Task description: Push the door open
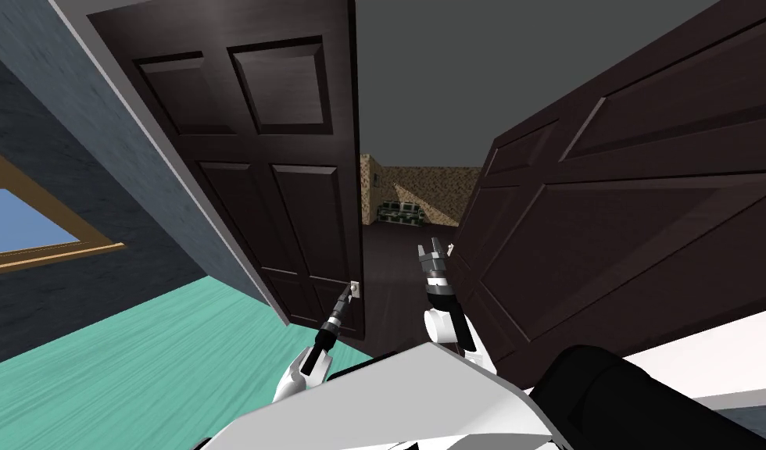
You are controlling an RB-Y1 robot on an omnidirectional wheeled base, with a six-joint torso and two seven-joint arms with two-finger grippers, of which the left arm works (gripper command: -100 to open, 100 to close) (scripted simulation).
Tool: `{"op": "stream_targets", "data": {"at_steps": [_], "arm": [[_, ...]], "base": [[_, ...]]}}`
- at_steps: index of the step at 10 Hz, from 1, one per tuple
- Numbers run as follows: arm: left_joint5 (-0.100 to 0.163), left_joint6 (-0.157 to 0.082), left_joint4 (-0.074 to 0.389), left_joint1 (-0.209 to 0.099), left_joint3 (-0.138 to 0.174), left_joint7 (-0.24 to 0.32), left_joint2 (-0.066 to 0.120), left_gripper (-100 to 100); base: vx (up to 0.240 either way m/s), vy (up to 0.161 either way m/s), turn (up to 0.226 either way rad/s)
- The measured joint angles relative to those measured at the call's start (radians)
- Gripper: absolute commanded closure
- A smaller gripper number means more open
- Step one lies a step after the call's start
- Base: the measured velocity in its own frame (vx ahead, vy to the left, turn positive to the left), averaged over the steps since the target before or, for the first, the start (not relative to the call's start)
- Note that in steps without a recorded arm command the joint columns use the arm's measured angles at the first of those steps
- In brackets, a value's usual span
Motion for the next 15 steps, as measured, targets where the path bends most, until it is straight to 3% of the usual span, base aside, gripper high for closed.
{"op": "stream_targets", "data": {"at_steps": [2,3,9,10,11,13,15], "arm": [[0.002,-0.004,0.004,0.001,0.004,-0.003,-0.012,-100],[0.002,-0.004,0.004,0.002,0.004,-0.004,-0.012,100],[0.001,-0.002,0.006,0.002,0.003,-0.004,-0.012,100],[0.006,-0.013,0.038,-0.009,0.010,-0.008,-0.014,100],[0.006,-0.008,0.024,0.003,0.012,-0.010,-0.010,100],[0.013,-0.029,0.055,-0.010,0.024,-0.020,-0.011,100],[0.014,0.000,-0.002,0.010,0.026,-0.011,0.010,100]], "base": [[0.113,-0.058,0.003],[-0.013,0.004,-0.010],[0.006,-0.006,0.002],[0.117,-0.068,0.027],[0.139,-0.059,0.017],[0.074,-0.043,0.001],[0.137,-0.091,0.054]]}}
